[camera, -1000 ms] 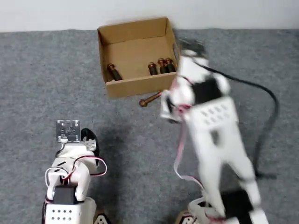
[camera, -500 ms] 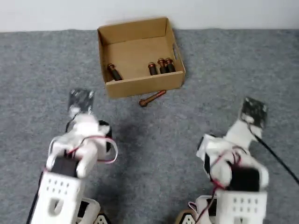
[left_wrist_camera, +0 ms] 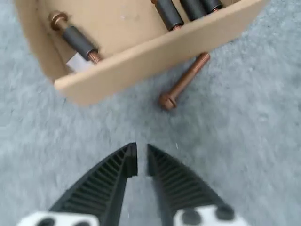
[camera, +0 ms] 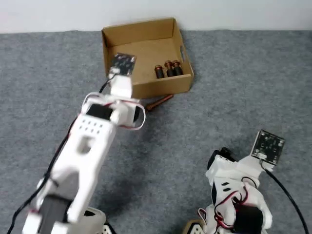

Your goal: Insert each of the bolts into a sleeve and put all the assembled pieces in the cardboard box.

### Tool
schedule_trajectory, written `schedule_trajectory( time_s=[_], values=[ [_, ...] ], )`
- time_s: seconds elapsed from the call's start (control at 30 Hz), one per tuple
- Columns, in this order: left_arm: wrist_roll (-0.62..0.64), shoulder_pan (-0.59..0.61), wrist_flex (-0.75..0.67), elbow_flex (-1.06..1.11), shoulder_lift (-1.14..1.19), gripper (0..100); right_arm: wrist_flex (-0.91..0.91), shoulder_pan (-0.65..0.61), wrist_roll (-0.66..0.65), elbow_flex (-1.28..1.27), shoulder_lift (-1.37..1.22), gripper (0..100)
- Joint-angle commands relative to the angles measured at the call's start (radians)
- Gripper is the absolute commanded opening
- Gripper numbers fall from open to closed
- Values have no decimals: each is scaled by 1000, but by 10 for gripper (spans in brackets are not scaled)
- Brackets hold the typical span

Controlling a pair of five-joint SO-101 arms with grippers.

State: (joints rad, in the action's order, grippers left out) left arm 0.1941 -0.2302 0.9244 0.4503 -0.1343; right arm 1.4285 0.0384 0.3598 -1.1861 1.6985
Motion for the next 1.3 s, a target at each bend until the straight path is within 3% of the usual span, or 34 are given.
schedule_trajectory(
  time_s=[0.0, 0.23, 0.63, 0.8, 1.03, 1.2, 1.27],
  values=[
    [-18, -8, -23, -180, 161, 156, -19, 8, -9, 6, 18, 8],
    [-77, -23, -23, -463, 450, 181, -18, 8, -8, 3, 18, 8],
    [-133, -60, 46, -743, 756, 181, -21, 4, -8, -6, 18, 8],
    [-133, -58, 229, -963, 911, 181, -21, 4, -8, -6, 18, 8],
    [-180, -58, 641, -1389, 1183, 176, -19, 2, -6, -6, 18, 8],
    [-175, -61, 832, -1664, 1358, 0, -19, 2, -6, -6, 18, 8],
    [-144, -58, 832, -1730, 1379, 6, -19, 2, -6, -6, 18, 8]
  ],
)
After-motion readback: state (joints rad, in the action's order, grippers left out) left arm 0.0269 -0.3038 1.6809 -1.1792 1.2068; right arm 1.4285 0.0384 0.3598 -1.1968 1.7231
